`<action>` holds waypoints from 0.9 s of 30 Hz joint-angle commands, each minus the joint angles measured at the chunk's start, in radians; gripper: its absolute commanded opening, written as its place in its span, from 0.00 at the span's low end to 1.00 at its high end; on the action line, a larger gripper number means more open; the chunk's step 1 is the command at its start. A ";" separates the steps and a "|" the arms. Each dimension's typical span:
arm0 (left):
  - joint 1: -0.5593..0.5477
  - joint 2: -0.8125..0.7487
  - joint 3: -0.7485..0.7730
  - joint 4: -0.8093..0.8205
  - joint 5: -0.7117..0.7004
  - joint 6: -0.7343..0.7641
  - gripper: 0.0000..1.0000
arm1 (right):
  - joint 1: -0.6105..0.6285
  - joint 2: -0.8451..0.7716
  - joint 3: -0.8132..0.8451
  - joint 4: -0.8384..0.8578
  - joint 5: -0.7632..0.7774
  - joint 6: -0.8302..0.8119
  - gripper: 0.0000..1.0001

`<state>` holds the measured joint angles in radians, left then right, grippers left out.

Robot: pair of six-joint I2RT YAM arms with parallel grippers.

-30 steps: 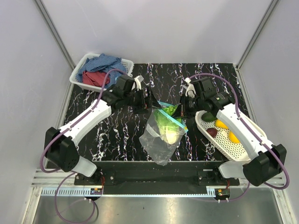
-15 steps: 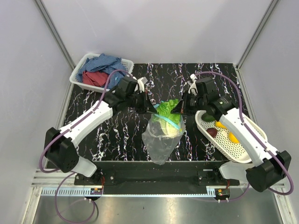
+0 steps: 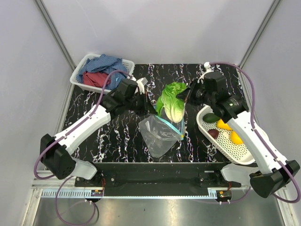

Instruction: Open the zip-top bag and remove the fake food

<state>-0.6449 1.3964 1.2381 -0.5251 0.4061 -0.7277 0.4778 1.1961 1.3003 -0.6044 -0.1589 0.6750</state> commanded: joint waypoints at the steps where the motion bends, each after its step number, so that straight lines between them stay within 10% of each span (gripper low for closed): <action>1: -0.016 0.015 0.072 -0.125 -0.062 0.056 0.00 | -0.005 -0.070 0.139 -0.035 0.179 -0.089 0.00; 12: 0.022 0.067 0.199 -0.196 -0.174 0.126 0.00 | -0.005 -0.216 0.215 -0.431 0.438 -0.170 0.00; 19: 0.036 0.099 0.210 -0.182 -0.105 0.134 0.14 | -0.005 -0.259 0.107 -0.428 0.305 -0.118 0.00; 27: 0.044 0.105 0.205 -0.190 -0.119 0.154 0.22 | -0.039 -0.133 0.183 -0.756 0.694 0.020 0.00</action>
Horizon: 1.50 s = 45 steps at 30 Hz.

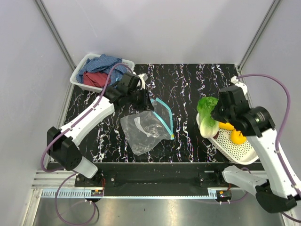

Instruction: Open the zip-top bag and remove the fake food

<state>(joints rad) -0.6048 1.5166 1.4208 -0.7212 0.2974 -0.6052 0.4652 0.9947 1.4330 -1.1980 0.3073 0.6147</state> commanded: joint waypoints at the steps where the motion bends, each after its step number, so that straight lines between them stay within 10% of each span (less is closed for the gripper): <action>1: 0.004 -0.016 0.020 0.005 -0.014 0.044 0.22 | -0.045 0.084 0.059 -0.185 0.255 0.085 0.00; 10: 0.033 -0.012 -0.014 -0.017 -0.076 0.077 0.22 | -0.575 0.212 -0.069 -0.085 0.176 -0.104 0.00; 14: 0.036 -0.006 0.009 -0.041 -0.127 0.096 0.25 | -0.631 0.286 -0.095 -0.061 0.173 -0.099 0.00; 19: 0.037 -0.027 0.036 -0.072 -0.153 0.101 0.51 | -0.640 0.326 -0.164 0.031 0.130 -0.139 0.00; 22: 0.036 -0.059 0.035 -0.078 -0.153 0.093 0.85 | -0.640 0.363 -0.178 0.061 0.063 -0.167 0.02; 31: -0.024 -0.122 0.044 -0.075 -0.075 0.059 0.96 | -0.634 0.349 -0.232 0.127 -0.173 -0.244 0.43; 39: -0.168 -0.108 0.056 -0.046 -0.060 0.044 0.99 | -0.611 0.305 -0.185 0.060 -0.211 -0.257 0.99; 45: -0.230 -0.124 0.067 -0.017 -0.060 0.042 0.99 | -0.527 0.242 -0.097 -0.018 -0.244 -0.208 1.00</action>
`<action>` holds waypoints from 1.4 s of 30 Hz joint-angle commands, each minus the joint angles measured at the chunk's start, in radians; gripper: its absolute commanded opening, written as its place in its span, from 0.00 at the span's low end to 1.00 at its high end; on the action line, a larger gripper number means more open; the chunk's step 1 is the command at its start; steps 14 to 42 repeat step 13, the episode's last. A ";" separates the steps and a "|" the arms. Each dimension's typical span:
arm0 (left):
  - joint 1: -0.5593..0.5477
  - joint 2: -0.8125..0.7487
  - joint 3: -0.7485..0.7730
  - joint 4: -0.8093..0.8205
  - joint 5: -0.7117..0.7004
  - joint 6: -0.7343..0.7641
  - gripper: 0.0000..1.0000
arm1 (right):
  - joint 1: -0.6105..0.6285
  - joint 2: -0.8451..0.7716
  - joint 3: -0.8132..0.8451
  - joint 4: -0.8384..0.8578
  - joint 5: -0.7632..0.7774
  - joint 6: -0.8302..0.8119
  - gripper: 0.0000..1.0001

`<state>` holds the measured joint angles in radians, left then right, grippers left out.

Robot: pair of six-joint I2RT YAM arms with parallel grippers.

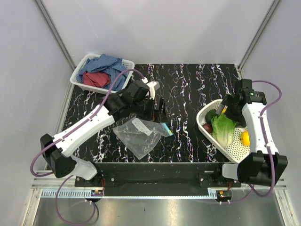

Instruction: Open the zip-top bag and remove the fake food

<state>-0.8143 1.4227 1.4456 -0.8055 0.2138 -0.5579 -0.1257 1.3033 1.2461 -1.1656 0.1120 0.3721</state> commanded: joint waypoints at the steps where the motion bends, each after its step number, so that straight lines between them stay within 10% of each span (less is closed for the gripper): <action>1: -0.026 -0.036 0.032 0.077 0.025 -0.008 0.99 | 0.117 -0.084 0.096 -0.048 -0.095 0.045 1.00; 13: -0.036 -0.338 -0.278 0.411 0.025 -0.138 0.99 | 0.337 -0.266 -0.065 0.280 -0.553 0.237 1.00; 42: -0.036 -0.338 -0.278 0.411 0.025 -0.138 0.99 | 0.337 -0.266 -0.065 0.280 -0.553 0.237 1.00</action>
